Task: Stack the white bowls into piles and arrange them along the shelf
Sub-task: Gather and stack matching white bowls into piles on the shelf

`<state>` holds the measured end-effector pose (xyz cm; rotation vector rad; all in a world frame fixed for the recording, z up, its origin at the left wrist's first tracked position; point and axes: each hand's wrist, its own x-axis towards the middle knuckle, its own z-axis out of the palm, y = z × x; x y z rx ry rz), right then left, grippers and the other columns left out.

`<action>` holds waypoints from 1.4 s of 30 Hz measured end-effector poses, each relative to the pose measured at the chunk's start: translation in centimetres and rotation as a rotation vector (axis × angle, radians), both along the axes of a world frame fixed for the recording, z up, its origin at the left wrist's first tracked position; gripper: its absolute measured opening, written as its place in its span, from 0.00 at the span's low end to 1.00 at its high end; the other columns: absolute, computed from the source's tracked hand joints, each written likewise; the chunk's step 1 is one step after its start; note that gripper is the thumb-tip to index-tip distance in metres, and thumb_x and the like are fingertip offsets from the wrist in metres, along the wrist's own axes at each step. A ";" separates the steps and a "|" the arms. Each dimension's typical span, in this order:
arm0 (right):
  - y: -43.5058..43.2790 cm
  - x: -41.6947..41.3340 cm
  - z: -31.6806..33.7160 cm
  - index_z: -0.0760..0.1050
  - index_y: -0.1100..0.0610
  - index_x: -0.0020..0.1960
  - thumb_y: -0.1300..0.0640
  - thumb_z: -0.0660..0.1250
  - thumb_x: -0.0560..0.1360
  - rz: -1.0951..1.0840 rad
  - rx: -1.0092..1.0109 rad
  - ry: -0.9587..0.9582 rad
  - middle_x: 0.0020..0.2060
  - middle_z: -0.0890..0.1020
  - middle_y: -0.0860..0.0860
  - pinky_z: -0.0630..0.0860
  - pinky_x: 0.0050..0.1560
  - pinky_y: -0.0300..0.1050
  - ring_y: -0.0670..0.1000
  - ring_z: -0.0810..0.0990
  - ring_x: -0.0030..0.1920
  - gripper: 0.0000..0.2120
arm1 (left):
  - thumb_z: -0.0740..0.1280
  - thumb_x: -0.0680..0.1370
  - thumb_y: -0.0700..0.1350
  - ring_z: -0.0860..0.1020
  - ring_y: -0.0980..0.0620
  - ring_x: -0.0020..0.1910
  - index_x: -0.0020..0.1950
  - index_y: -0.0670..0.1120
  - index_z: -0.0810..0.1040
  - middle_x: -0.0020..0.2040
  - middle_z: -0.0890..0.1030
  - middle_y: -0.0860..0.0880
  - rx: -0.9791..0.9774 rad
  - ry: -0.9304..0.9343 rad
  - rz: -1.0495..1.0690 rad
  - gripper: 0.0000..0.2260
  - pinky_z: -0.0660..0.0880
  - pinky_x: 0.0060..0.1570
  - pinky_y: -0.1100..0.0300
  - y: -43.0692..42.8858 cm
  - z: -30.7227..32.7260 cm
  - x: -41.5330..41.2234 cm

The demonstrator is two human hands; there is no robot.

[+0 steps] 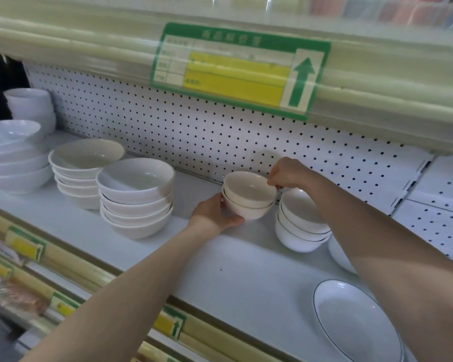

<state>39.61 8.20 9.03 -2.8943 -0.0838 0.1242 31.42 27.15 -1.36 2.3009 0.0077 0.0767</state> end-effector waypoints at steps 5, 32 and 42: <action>0.1 -0.3 -0.3 0.75 0.59 0.43 0.57 0.60 0.79 0.024 -0.003 0.100 0.41 0.78 0.56 0.71 0.45 0.45 0.54 0.74 0.41 0.09 | 0.72 0.60 0.61 0.79 0.49 0.56 0.59 0.51 0.76 0.54 0.82 0.52 -0.052 0.014 0.003 0.30 0.75 0.54 0.57 -0.6 0.5 -0.4; -1.1 -12.3 6.6 0.58 0.55 0.29 0.64 0.61 0.73 -0.165 0.276 -0.249 0.25 0.62 0.50 0.56 0.27 0.41 0.49 0.59 0.27 0.18 | 0.80 0.67 0.52 0.79 0.54 0.53 0.62 0.47 0.74 0.54 0.80 0.52 -0.334 -0.242 -0.177 0.28 0.74 0.53 0.61 -0.3 6.9 -5.9; -1.5 -18.8 6.3 0.56 0.54 0.26 0.66 0.59 0.73 -0.252 0.358 -0.280 0.12 0.63 0.44 0.55 0.20 0.36 0.45 0.61 0.21 0.21 | 0.78 0.68 0.53 0.78 0.54 0.55 0.62 0.45 0.76 0.56 0.81 0.50 -0.331 -0.272 -0.282 0.27 0.70 0.51 0.65 -0.8 6.6 -11.0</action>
